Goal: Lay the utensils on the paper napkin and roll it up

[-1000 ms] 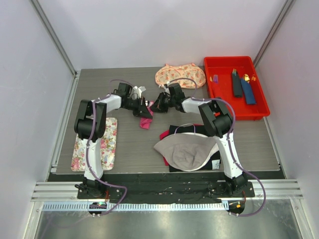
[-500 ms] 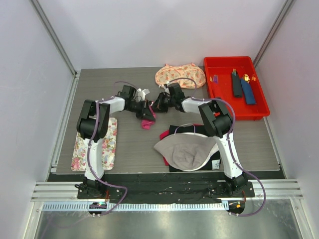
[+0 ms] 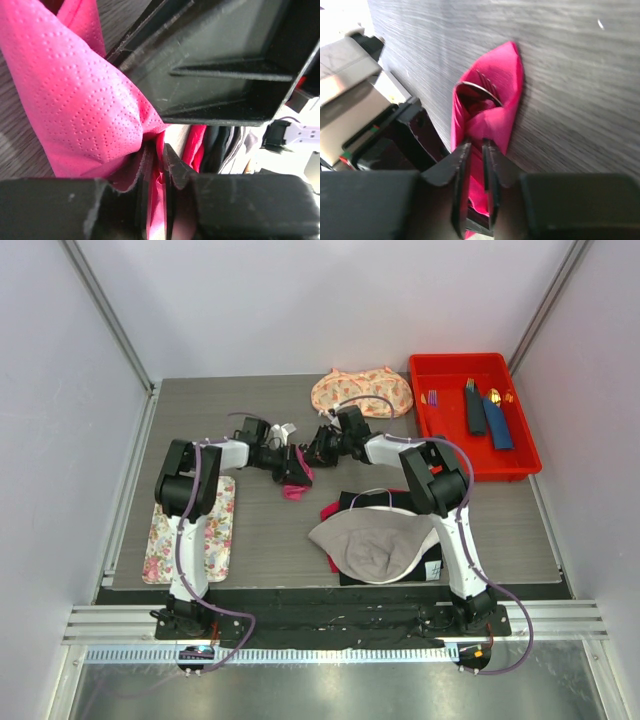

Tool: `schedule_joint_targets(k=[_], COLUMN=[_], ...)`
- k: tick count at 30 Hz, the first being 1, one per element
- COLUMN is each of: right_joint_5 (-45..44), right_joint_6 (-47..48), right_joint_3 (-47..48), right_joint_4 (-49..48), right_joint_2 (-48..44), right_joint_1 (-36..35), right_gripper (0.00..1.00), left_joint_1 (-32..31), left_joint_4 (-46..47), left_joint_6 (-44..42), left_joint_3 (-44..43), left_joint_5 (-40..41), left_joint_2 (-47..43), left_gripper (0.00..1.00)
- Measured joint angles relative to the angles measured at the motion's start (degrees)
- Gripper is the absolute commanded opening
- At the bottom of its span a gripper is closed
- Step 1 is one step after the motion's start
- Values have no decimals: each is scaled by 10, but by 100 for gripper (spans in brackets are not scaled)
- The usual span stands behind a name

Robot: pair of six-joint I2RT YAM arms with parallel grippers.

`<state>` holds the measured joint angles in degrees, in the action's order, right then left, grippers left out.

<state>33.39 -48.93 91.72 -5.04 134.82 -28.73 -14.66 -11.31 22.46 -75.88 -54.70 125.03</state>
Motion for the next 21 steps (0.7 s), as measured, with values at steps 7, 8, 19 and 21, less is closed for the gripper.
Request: schedule_joint_targets(k=[7, 8, 19, 21], right_joint_5=[20, 24, 43, 43], right_joint_6=[8, 9, 18, 22], right_joint_3=[7, 7, 7, 7], right_joint_4=[45, 52, 69, 71], right_joint_2=[-10, -13, -31, -31], right_joint_1=[15, 19, 45, 40], right_gripper=[45, 45, 50, 50], left_joint_1=[9, 10, 14, 14], left_joint_4=[25, 29, 45, 46], left_joint_6=[31, 34, 53, 54], left_joint_3=[9, 11, 12, 12], left_joint_5=[-19, -23, -51, -52], left_joint_2=[4, 5, 8, 8], left_gripper=[23, 23, 33, 33])
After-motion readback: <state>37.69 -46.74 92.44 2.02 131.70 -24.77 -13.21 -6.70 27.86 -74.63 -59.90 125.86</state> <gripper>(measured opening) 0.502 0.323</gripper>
